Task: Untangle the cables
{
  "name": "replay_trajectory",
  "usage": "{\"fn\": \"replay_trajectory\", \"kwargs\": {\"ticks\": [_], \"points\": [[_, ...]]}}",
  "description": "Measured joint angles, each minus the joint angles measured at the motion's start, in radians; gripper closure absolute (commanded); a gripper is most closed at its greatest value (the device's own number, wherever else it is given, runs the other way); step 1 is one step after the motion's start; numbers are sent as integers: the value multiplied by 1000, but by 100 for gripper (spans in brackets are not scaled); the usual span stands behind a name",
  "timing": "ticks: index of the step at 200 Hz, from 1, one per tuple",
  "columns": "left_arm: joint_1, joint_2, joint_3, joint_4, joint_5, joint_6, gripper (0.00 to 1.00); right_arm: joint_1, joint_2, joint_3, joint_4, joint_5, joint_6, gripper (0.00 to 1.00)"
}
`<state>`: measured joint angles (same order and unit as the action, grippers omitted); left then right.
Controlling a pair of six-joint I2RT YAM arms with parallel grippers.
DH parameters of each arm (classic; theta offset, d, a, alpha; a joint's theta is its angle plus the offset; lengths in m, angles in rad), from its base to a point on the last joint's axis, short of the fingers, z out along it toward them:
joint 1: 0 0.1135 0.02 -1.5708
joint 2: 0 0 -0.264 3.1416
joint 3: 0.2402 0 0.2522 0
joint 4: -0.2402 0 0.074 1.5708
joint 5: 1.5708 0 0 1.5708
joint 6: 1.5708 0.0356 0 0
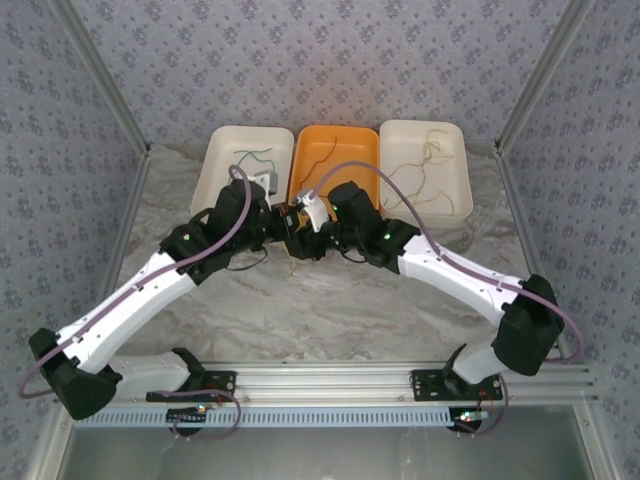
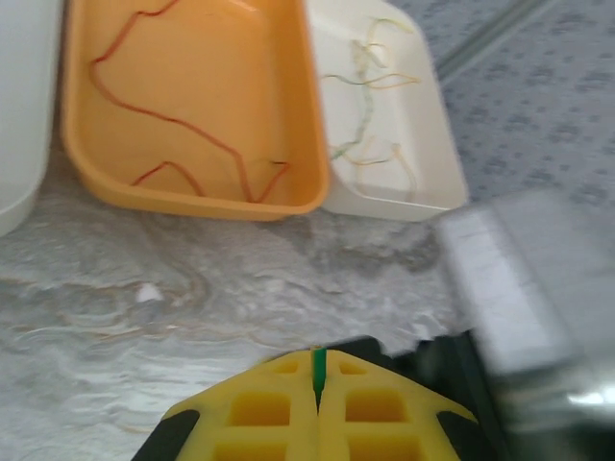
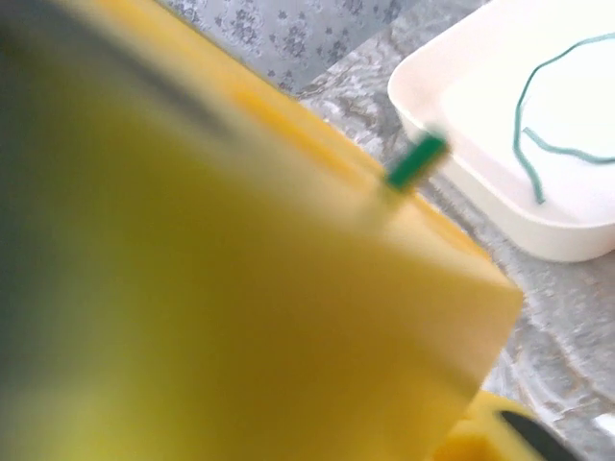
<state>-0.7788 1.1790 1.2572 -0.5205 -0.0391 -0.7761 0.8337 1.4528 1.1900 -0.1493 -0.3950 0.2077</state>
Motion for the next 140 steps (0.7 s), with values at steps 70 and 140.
{"fn": "replay_trajectory", "kwargs": {"ticks": [70, 140], "points": [[2, 5, 27, 31, 92, 9, 100, 28, -203, -258, 170, 112, 41, 51], [2, 25, 27, 51, 125, 9, 100, 3, -149, -189, 248, 75, 101, 64]]}}
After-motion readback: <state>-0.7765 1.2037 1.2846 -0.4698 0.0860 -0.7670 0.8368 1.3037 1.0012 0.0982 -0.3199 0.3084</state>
